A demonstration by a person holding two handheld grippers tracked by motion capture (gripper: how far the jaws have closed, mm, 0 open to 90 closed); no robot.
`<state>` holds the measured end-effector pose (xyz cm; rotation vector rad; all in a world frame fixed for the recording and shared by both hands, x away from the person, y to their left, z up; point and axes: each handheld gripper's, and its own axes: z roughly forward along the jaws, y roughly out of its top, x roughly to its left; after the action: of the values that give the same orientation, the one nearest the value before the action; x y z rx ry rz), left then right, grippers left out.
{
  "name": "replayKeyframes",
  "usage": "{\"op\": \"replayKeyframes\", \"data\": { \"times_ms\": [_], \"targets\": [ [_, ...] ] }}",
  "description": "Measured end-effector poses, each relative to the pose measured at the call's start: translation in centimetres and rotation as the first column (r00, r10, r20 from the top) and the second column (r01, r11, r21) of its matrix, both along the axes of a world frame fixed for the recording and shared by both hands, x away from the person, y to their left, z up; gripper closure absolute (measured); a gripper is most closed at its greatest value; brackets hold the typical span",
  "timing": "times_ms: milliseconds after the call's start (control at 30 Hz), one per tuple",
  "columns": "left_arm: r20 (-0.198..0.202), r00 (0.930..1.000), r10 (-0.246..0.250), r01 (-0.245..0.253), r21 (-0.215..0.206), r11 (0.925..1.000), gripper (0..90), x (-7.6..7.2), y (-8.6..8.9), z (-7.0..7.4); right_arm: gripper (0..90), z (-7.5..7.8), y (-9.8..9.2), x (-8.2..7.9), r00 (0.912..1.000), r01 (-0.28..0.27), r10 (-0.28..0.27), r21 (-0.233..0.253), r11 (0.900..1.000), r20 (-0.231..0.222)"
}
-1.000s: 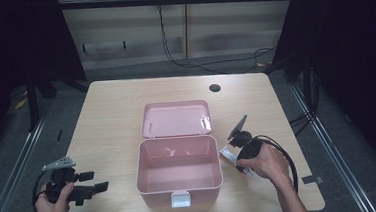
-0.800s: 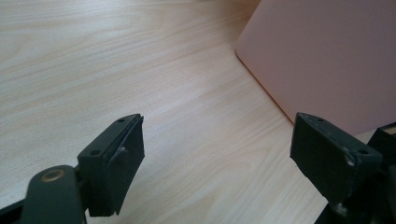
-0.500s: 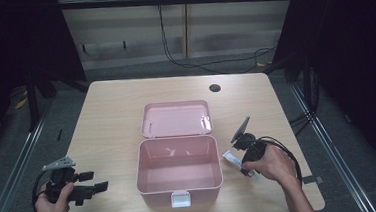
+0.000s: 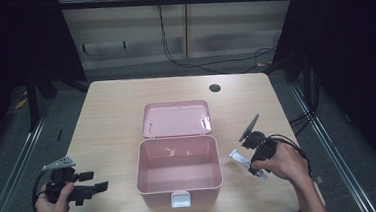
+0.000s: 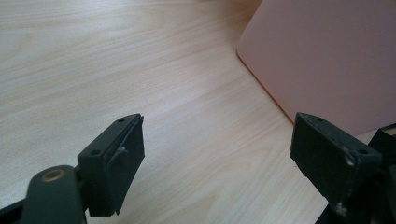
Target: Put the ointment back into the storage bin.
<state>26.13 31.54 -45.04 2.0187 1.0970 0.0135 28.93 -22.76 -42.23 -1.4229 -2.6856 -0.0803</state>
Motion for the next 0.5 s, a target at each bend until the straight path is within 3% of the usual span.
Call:
{"op": "replayKeyframes", "data": {
  "times_ms": [267,500],
  "targets": [
    [0.001,1.0000,-0.001,0.001,0.002,1.0000,17.6,0.0,0.0,0.0,72.0,1.4,-1.1,-0.5,0.9999,-0.015,0.015,0.006,1.000,0.006],
    [0.001,1.0000,0.000,0.000,0.000,1.0000,17.6,0.0,0.0,0.0,72.0,2.6,-1.7,-0.7,0.9998,0.005,-0.005,0.008,1.000,0.018]
  ]
}}
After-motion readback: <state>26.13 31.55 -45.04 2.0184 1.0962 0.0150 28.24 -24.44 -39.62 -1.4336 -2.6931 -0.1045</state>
